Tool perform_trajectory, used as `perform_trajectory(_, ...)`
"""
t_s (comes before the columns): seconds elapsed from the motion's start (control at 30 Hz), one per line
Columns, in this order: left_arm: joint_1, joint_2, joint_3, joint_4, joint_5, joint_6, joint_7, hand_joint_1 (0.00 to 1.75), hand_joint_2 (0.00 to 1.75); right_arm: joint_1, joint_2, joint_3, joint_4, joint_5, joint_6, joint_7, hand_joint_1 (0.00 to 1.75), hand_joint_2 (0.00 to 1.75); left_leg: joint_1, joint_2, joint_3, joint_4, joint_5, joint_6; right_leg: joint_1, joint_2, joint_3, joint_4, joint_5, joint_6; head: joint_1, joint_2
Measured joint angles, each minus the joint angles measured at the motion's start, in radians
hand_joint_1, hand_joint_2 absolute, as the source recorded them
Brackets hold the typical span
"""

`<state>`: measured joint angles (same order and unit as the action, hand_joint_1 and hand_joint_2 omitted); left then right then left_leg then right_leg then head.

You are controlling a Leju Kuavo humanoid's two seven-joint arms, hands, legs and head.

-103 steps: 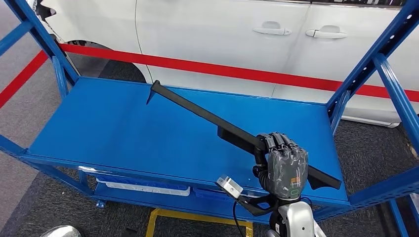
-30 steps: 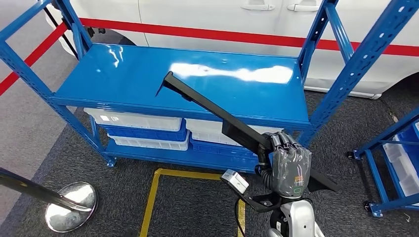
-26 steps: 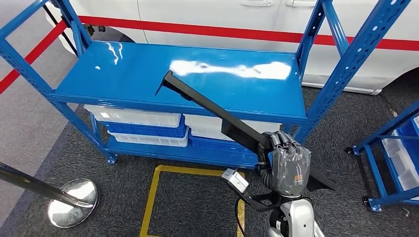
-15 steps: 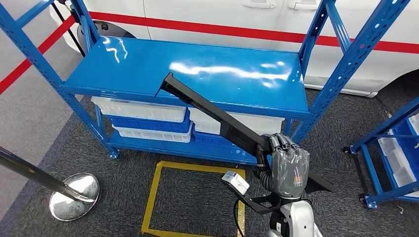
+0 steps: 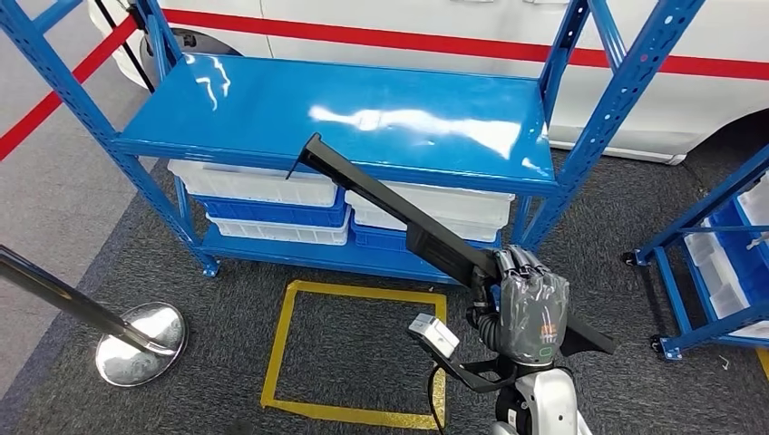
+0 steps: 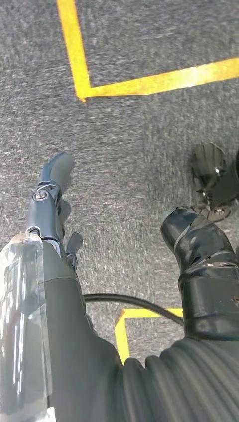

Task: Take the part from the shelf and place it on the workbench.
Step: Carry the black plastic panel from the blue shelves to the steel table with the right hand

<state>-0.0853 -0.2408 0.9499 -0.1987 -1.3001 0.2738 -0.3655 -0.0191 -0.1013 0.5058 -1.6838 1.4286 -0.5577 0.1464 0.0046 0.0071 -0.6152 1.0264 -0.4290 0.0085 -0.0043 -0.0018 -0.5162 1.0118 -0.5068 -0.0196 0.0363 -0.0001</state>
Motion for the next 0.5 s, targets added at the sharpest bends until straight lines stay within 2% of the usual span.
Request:
perform_trajectory(0.03, 0.0, 0.0, 0.0, 0.0, 0.0, 0.0, 0.0, 0.0, 1.75, 0.0, 0.0, 0.0, 0.0, 0.0, 0.0, 0.0, 1.75, 1.75, 0.0, -0.001, -0.01, 0.023, -0.025, -0.005, -0.004, -0.002, -0.006, -0.004, 0.009, -0.007, 0.0, 0.0)
perform_trajectory(0.07, 0.0, 0.0, 0.0, 0.0, 0.0, 0.0, 0.0, 0.0, 1.75, 0.0, 0.0, 0.0, 0.0, 0.0, 0.0, 0.0, 1.75, 1.75, 0.002, -0.003, -0.026, 0.068, -0.064, -0.01, -0.007, -0.003, -0.013, -0.007, 0.017, -0.013, -0.001, 0.0)
perform_trajectory(0.13, 0.001, 0.0, 0.0, 0.0, 0.0, 0.0, 0.0, 0.0, 1.75, 0.0, 0.0, 0.0, 0.0, 0.0, 0.0, 0.0, 1.75, 1.75, 0.005, -0.003, -0.067, 0.197, -0.149, -0.02, -0.007, -0.004, -0.033, -0.006, 0.031, -0.017, -0.002, 0.0)
perform_trajectory(0.17, 0.001, 0.0, 0.0, 0.0, 0.0, 0.0, 0.0, 0.0, 1.75, 0.001, 0.0, 0.0, 0.0, 0.0, 0.0, 0.0, 1.75, 1.75, 0.007, -0.003, -0.08, 0.252, -0.171, -0.023, -0.007, -0.004, -0.043, -0.004, 0.037, -0.016, -0.002, 0.0)
perform_trajectory(0.2, 0.002, 0.0, 0.0, 0.0, 0.0, 0.0, 0.0, 0.0, 1.75, 0.001, 0.0, 0.0, 0.0, 0.0, 0.0, 0.0, 1.75, 1.75, 0.008, -0.003, -0.077, 0.274, -0.172, -0.025, -0.007, -0.004, -0.052, -0.001, 0.042, -0.015, -0.002, 0.0)
perform_trajectory(0.23, 0.002, 0.0, 0.0, 0.0, 0.0, 0.0, 0.0, 0.0, 1.75, 0.001, 0.0, 0.0, 0.0, 0.0, 0.0, 0.0, 1.75, 1.75, 0.009, -0.003, -0.055, 0.258, -0.154, -0.026, -0.008, -0.004, -0.061, 0.002, 0.047, -0.013, -0.002, 0.0)
perform_trajectory(0.3, 0.001, 0.001, 0.0, 0.0, 0.0, 0.001, 0.0, 0.0, 1.75, 0.001, 0.0, 0.0, -0.001, -0.002, 0.0, -0.001, 1.75, 1.75, 0.01, -0.003, 0.033, 0.124, -0.103, -0.024, -0.009, -0.004, -0.074, 0.011, 0.051, -0.008, -0.002, 0.0)
perform_trajectory(0.33, 0.001, 0.001, 0.0, 0.0, 0.0, 0.001, 0.0, 0.0, 1.75, 0.001, 0.0, 0.0, -0.001, -0.003, 0.0, -0.001, 1.75, 1.75, 0.009, -0.004, 0.078, 0.052, -0.089, -0.02, -0.008, -0.004, -0.079, 0.016, 0.053, -0.005, -0.001, 0.0)
perform_trajectory(0.37, 0.0, 0.001, 0.0, 0.0, 0.0, 0.001, 0.0, 0.0, 1.75, 0.0, 0.0, 0.0, -0.001, -0.004, 0.0, -0.002, 1.75, 1.75, 0.007, -0.006, 0.106, 0.002, -0.084, -0.016, -0.007, -0.003, -0.082, 0.018, 0.056, 0.0, -0.001, 0.0)
perform_trajectory(0.4, 0.0, 0.001, 0.0, 0.0, 0.0, 0.001, -0.001, 0.0, 1.75, 0.0, 0.0, -0.001, -0.002, -0.006, -0.001, -0.002, 1.75, 1.75, 0.004, -0.007, 0.118, -0.023, -0.087, -0.012, -0.006, -0.003, -0.085, 0.019, 0.06, 0.006, -0.001, 0.0)
perform_trajectory(0.5, 0.001, 0.001, 0.0, 0.0, 0.0, 0.001, -0.008, 0.0, 1.75, 0.001, 0.0, -0.003, -0.002, -0.016, -0.001, -0.009, 1.75, 1.75, 0.004, -0.006, 0.115, -0.033, -0.075, 0.004, -0.006, 0.0, -0.091, 0.019, 0.066, 0.025, -0.001, 0.0)
